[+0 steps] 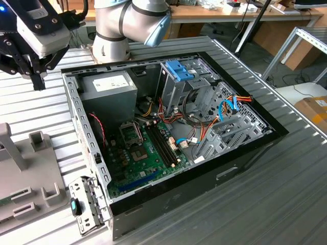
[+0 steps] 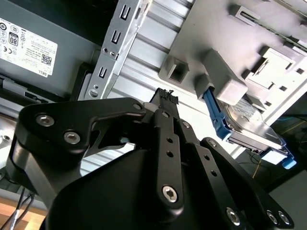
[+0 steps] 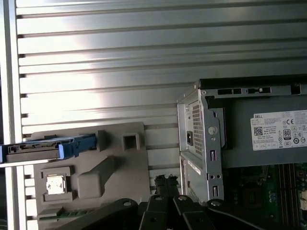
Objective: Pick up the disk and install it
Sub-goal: 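Reach for the disk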
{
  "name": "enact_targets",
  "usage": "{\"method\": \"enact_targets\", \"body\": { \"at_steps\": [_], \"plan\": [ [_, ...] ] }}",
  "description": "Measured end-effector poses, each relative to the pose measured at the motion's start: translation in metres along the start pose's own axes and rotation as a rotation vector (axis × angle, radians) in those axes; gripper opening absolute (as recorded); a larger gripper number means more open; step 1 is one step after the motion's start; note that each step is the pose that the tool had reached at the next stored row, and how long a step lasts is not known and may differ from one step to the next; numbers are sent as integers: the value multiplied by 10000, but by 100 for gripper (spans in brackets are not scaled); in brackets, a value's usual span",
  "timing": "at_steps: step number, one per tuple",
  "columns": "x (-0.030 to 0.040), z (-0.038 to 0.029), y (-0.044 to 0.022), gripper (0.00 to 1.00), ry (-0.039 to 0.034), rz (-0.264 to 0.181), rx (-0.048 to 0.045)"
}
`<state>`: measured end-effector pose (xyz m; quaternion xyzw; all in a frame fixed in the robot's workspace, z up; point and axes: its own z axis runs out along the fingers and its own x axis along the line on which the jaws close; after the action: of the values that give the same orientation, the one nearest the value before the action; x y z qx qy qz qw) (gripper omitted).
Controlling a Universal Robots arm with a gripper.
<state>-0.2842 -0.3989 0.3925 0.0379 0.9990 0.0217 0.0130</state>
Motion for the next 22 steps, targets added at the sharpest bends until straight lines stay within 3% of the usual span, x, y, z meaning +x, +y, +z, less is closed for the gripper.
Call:
{"method": "enact_targets", "body": {
  "at_steps": [9, 12, 16, 18, 22],
  "plan": [
    [63, -1, -5, 11, -1, 2, -1],
    [171, -4, -13, 11, -1, -1, 0],
    [248, -5, -19, 11, -1, 0, 0],
    [319, -6, -24, 11, -1, 0, -1],
    [381, -7, -29, 11, 0, 0, 0]
  ]
}}
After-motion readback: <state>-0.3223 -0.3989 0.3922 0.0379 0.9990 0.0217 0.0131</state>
